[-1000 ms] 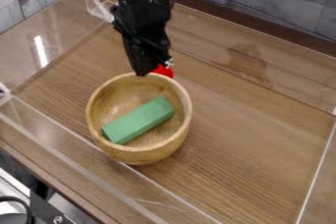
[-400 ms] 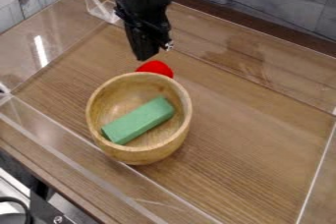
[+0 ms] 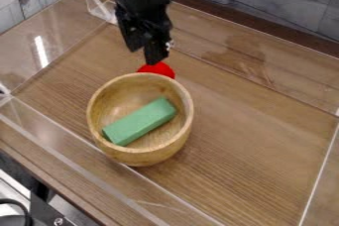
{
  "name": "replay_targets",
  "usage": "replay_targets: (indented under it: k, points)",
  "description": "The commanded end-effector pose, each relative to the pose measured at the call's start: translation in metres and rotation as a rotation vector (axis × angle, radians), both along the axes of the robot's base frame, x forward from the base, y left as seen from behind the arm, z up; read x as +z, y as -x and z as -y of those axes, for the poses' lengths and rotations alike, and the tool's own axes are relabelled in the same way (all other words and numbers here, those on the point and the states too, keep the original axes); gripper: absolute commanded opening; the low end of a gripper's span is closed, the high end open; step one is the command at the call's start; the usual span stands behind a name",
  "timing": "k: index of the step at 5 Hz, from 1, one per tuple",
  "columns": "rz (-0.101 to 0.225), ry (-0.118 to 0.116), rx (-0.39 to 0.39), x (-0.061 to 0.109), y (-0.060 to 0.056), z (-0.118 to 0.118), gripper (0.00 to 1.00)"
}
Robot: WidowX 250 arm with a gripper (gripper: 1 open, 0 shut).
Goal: Put the green stick in the brown bowl
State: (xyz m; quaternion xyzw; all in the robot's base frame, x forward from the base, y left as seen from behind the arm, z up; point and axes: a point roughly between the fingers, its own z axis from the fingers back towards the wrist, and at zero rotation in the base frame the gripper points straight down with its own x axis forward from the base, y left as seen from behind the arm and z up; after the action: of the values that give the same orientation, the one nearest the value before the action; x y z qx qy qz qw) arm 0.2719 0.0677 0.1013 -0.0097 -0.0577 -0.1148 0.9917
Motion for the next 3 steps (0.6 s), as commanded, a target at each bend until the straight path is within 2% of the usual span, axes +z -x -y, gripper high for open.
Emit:
replay_targets:
  k: [1, 2, 3]
  points:
    - [0.084, -0.025, 0.081, 0.0264, -0.0083, -0.0126, 1.0]
    - [0.108, -0.044, 0.137, 0.0246, -0.0108, -0.0147, 1.0]
    - [0.127, -0.066, 0.158, 0.0183, -0.0149, -0.0173, 1.0]
